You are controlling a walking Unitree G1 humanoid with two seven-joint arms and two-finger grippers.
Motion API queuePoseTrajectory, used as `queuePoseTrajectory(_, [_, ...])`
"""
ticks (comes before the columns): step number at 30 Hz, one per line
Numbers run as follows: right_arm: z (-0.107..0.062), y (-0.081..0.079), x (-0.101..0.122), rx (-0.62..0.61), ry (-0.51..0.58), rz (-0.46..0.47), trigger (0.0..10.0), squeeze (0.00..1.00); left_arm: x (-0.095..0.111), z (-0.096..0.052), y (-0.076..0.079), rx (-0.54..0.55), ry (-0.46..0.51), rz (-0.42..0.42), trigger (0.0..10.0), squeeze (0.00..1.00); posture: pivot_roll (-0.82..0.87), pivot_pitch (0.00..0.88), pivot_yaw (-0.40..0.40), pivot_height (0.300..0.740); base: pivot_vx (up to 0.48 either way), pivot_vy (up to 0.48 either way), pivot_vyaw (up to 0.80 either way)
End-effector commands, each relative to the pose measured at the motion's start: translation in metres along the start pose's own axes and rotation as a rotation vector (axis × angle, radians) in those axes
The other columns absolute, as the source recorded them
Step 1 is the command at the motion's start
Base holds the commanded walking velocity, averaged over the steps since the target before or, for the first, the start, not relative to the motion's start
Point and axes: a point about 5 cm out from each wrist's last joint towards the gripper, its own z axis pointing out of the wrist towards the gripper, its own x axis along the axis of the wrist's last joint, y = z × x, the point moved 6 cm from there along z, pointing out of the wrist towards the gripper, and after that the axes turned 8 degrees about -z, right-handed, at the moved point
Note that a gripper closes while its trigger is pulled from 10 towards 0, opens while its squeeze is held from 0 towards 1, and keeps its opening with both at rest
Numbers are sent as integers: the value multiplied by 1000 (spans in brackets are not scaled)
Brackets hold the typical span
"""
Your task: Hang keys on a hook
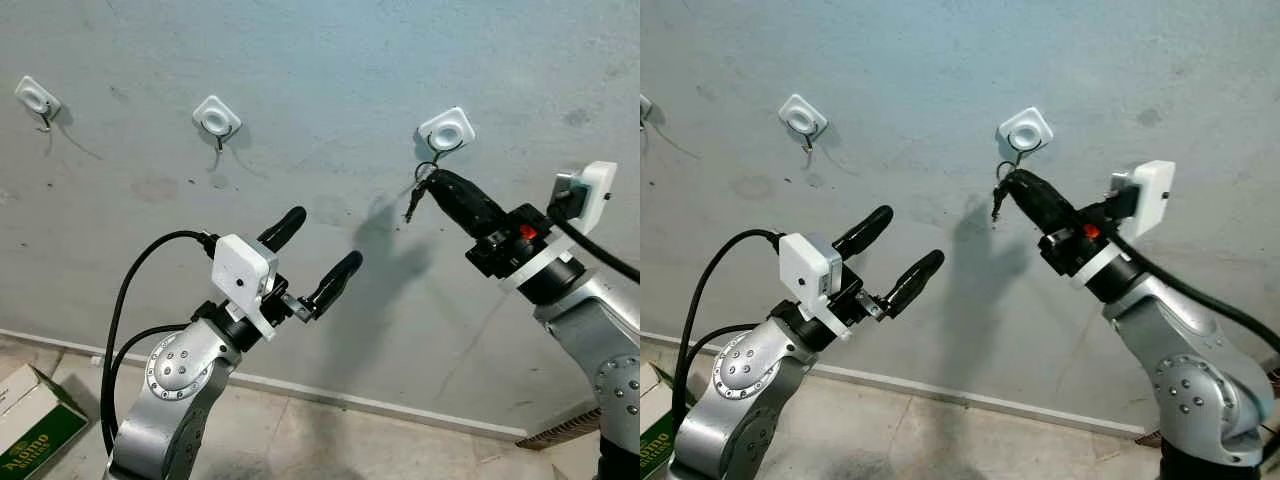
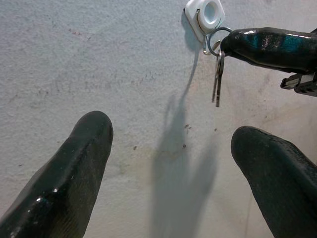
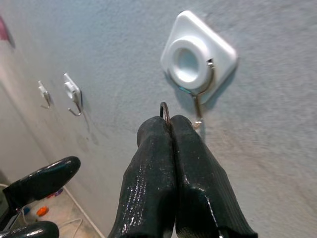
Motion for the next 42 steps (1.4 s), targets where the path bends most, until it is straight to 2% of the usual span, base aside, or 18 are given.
queuePoseTrajectory(1, [0, 2, 2, -9, 8, 23, 10000, 0, 7, 3, 1, -6, 16, 7, 10000, 0, -90, 111, 43, 740, 0, 0, 0])
queuePoseTrajectory(15, [2, 9, -5, -45, 4, 73, 10000, 0, 7, 3, 2, -9, 15, 2, 10000, 0, -88, 113, 42, 740, 0, 0, 0])
queuePoseTrajectory(18, [5, 11, -4, -53, 19, 108, 10000, 0, 7, 4, 3, -8, 14, 1, 10000, 0, -86, 112, 39, 740, 0, 0, 0])
queuePoseTrajectory(30, [12, 9, -9, -51, 28, 168, 10000, 0, 5, 2, 4, -3, 10, -3, 10000, 0, -83, 111, 32, 740, 0, 0, 0])
queuePoseTrajectory(42, [8, 18, -18, -109, 30, 268, 10000, 0, 5, 3, 3, 0, 11, -7, 10000, 0, -85, 109, 29, 740, 0, 0, 0])
